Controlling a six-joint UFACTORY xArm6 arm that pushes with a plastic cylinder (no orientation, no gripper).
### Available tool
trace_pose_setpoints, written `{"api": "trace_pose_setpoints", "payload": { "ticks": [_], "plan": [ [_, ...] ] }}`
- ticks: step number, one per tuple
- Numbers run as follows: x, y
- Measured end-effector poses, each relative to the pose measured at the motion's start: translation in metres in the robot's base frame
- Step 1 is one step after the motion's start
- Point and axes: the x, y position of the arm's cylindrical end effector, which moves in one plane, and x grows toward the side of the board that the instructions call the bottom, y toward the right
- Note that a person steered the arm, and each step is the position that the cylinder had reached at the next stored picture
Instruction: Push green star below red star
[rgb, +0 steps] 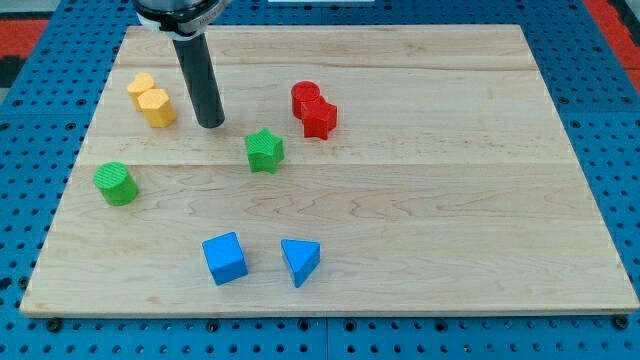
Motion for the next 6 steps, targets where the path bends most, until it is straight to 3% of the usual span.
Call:
{"api": "trace_pose_setpoints", "payload": {
  "ticks": [2,4,6],
  "plan": [
    [-0.001,0.000],
    [0.038,0.004],
    [0.053,0.092]
  ]
}}
